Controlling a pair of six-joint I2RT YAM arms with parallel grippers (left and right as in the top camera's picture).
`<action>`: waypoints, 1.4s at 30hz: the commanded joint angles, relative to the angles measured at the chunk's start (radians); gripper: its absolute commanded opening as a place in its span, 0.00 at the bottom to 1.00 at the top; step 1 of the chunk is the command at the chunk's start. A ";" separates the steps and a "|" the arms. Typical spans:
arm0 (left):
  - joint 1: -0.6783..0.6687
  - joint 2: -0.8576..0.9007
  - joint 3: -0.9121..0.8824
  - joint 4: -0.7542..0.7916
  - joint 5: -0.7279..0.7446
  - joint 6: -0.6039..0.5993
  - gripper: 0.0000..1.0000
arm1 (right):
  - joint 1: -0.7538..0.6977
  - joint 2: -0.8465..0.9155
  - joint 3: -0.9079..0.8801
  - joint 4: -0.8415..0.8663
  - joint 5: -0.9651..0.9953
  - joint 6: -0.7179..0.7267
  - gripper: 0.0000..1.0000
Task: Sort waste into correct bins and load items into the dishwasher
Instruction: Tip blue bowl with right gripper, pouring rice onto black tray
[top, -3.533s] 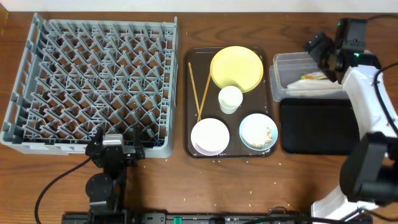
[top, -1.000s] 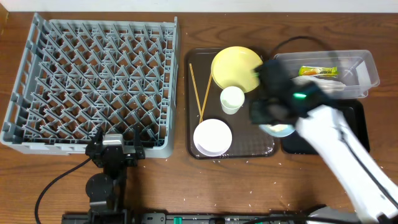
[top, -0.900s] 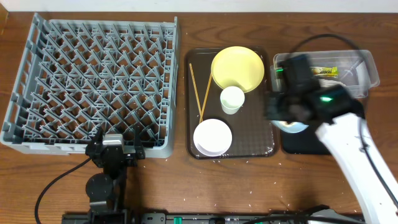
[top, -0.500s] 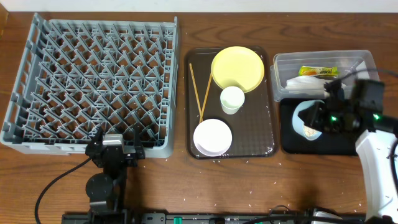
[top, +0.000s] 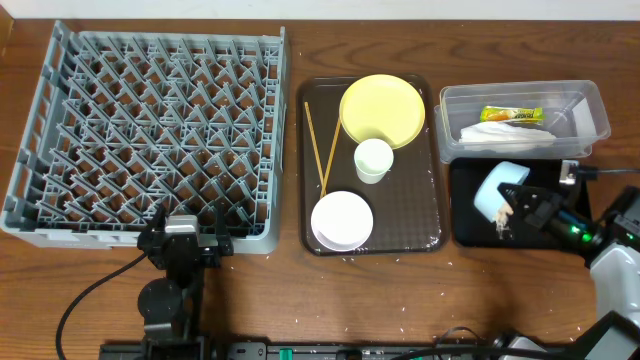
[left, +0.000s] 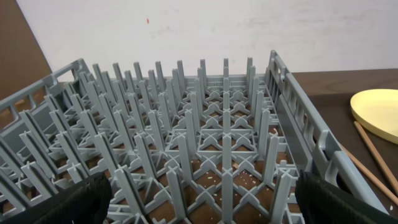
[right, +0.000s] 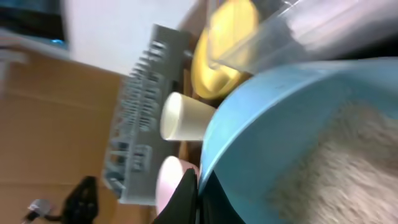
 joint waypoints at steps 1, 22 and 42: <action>0.006 -0.006 -0.027 -0.014 0.010 0.003 0.95 | -0.048 0.056 -0.004 0.051 -0.259 -0.023 0.01; 0.006 -0.006 -0.027 -0.014 0.010 0.003 0.95 | -0.148 0.212 -0.003 0.215 -0.318 0.499 0.01; 0.006 -0.006 -0.027 -0.014 0.010 0.003 0.95 | -0.158 0.208 -0.002 0.335 -0.314 0.628 0.01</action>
